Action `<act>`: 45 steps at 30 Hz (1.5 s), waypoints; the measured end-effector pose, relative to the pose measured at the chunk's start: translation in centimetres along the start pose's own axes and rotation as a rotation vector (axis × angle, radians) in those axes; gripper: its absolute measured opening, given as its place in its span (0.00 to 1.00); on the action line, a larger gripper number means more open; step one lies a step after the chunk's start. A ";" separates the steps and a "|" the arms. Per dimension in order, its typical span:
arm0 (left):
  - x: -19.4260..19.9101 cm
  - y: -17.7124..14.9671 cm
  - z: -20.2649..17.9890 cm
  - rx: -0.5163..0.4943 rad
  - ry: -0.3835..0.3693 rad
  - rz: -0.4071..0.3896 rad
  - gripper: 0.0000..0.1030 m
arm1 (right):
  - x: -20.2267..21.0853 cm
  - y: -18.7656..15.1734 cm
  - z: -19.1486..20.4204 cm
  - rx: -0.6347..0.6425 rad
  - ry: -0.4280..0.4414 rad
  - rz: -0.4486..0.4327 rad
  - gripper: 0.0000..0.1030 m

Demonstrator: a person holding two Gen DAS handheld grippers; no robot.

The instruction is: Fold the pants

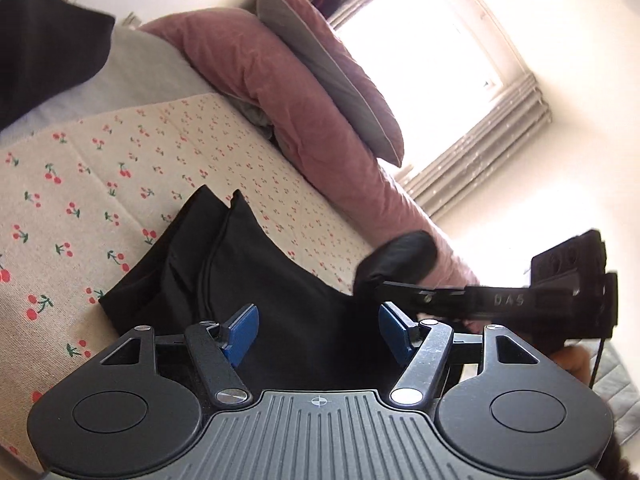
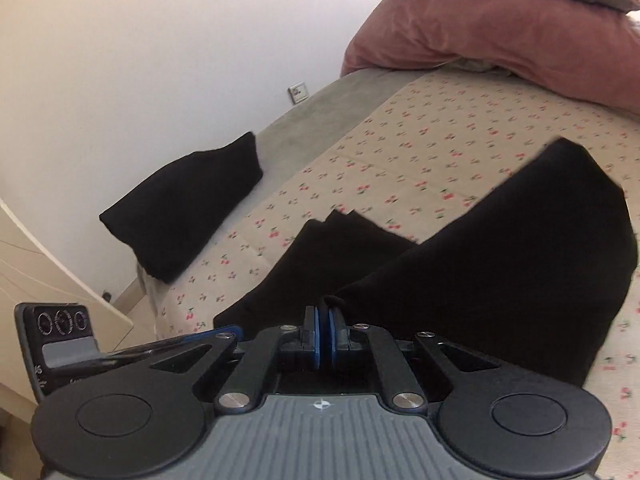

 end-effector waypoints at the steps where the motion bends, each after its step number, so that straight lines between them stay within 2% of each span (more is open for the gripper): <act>1: -0.4 0.3 0.9 0.042 -0.016 0.016 0.64 | -0.1 -0.2 -0.1 -0.028 0.039 0.002 0.17; 2: -0.8 0.6 1.5 0.064 -0.026 0.031 0.63 | 0.4 -0.2 0.0 -0.040 0.067 -0.015 0.25; 4: -1.4 0.9 1.8 0.065 -0.027 0.055 0.62 | 1.8 -0.3 -0.1 -0.030 0.053 -0.056 0.34; 10: -4.6 1.8 -0.5 -0.055 0.056 0.144 0.62 | 6.8 -2.6 -3.5 -0.073 -0.028 -0.116 0.41; 13: -6.6 1.9 -2.4 -0.143 0.104 0.193 0.61 | 7.7 -4.9 -5.3 -0.094 -0.071 -0.119 0.43; 16: -9.2 1.5 -3.4 -0.211 0.190 0.256 0.61 | 7.9 -6.9 -6.9 -0.129 -0.091 -0.113 0.43; 17: -10.2 1.1 -3.8 -0.252 0.234 0.278 0.55 | 7.9 -7.4 -7.3 -0.143 -0.093 -0.111 0.43; 19: -11.4 0.3 -4.4 -0.311 0.297 0.288 0.37 | 7.7 -8.1 -8.1 -0.163 -0.105 -0.111 0.43; 20: -11.5 -0.1 -4.9 -0.343 0.314 0.280 0.01 | 7.6 -8.3 -8.3 -0.167 -0.114 -0.112 0.43; 21: -11.2 -0.1 -5.0 -0.350 0.318 0.272 0.01 | 7.6 -8.6 -8.5 -0.169 -0.124 -0.114 0.43; 24: -8.3 0.8 -6.7 -0.420 0.295 0.169 0.01 | 7.9 -9.0 -9.1 -0.169 -0.143 -0.121 0.47; 26: -6.5 2.3 -6.7 -0.432 0.288 0.132 0.01 | 8.0 -9.1 -9.5 -0.175 -0.141 -0.126 0.52; 28: -5.3 3.7 -5.6 -0.431 0.333 0.108 0.02 | 7.8 -9.2 -9.9 -0.182 -0.135 -0.136 0.59; 29: -5.2 4.4 -4.7 -0.417 0.380 0.100 0.02 | 7.4 -9.2 -10.1 -0.189 -0.128 -0.144 0.62; 31: -5.0 5.1 -2.5 -0.400 0.437 0.109 0.03 | 6.3 -9.1 -10.7 -0.206 -0.106 -0.153 0.63; 32: -5.2 5.2 -1.1 -0.389 0.452 0.128 0.10 | 5.7 -9.0 -11.0 -0.218 -0.092 -0.158 0.63; 34: -5.3 5.3 0.8 -0.339 0.422 0.148 0.25 | 4.3 -8.7 -11.7 -0.254 -0.070 -0.172 0.63; 36: -5.9 5.6 2.3 -0.255 0.381 0.163 0.72 | 3.2 -8.3 -12.4 -0.290 -0.041 -0.219 0.63; 37: -6.1 5.6 2.8 -0.229 0.364 0.163 0.74 | 2.7 -8.0 -12.8 -0.314 -0.028 -0.252 0.63; 39: -7.2 5.4 3.3 -0.198 0.320 0.175 0.69 | 2.0 -7.6 -13.5 -0.376 -0.021 -0.309 0.55; 40: -7.6 5.4 3.2 -0.193 0.307 0.176 0.65 | 1.6 -7.5 -13.9 -0.405 -0.026 -0.327 0.37; 41: -8.4 5.2 2.8 -0.184 0.286 0.200 0.36 | 1.3 -7.4 -14.2 -0.425 -0.025 -0.327 0.17; 42: -9.0 5.0 2.6 -0.161 0.274 0.219 0.25 | 1.5 -7.4 -14.2 -0.437 -0.031 -0.345 0.16; 45: -10.0 4.5 0.3 -0.198 0.241 0.189 0.20 | 4.2 -7.4 -13.9 -0.399 -0.026 -0.407 0.11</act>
Point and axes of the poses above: each gripper's, at about its wrist camera, not at the fingertips, and x roughly against the way its jaws point, z to its left, y to its top, the point moved 1 cm from there along -x, roughly the way its jaws point, and after that the axes turned 2 degrees about y, right-handed, at the moved point
